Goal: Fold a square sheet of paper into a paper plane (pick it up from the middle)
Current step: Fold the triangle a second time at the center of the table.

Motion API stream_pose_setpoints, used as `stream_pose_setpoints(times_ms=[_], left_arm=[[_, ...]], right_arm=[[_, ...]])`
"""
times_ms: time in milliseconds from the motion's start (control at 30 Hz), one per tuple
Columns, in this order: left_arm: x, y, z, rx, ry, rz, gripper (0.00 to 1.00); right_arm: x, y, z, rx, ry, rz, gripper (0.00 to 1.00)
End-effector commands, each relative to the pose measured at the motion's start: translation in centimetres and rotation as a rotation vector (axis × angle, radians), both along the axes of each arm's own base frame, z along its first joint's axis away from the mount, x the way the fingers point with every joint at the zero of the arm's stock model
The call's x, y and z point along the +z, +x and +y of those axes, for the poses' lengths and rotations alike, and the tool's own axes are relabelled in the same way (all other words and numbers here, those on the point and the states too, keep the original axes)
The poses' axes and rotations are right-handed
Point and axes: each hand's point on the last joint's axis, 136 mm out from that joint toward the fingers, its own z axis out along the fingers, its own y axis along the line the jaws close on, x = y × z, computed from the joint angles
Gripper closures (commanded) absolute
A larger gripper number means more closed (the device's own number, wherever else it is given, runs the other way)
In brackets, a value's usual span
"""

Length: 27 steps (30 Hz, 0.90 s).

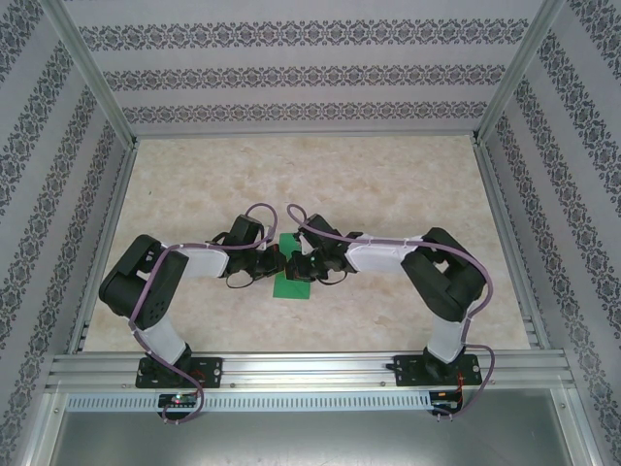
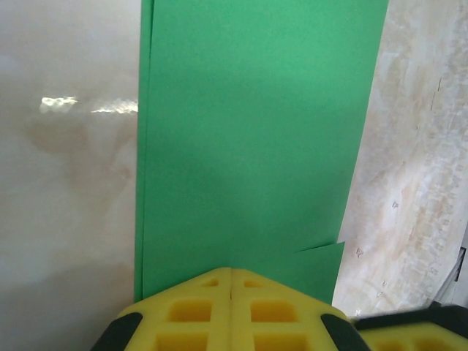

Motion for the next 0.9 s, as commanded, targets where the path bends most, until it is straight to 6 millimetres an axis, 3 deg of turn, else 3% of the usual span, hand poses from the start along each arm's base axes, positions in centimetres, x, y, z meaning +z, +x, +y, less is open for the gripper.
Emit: stream_pose_setpoints(times_ms=[0,133,333,600,867], left_arm=[[-2.2,-0.8,1.4,0.024,0.097,0.034,0.97],[-2.4,-0.8,1.7,0.029,0.120,0.039,0.99],[-2.9,-1.0,2.1,0.034,0.146,0.052,1.00],[-3.2,-1.0,2.2,0.035,0.155,0.059,1.00],[-3.2,-0.9,2.2,0.037,0.158,0.059,1.00]], right_arm=[[-3.2,-0.9,-1.5,-0.040,-0.074,0.063,0.91],[-3.9,-1.7,-2.1,-0.058,-0.063,0.088,0.91],[-1.4,-2.3,-2.0,-0.057,0.005,0.064,0.89],[-3.9,-5.0,-3.9,-0.089,0.003,0.135,0.89],[-3.4,-6.7,-3.9,-0.055,0.007,0.136,0.89]])
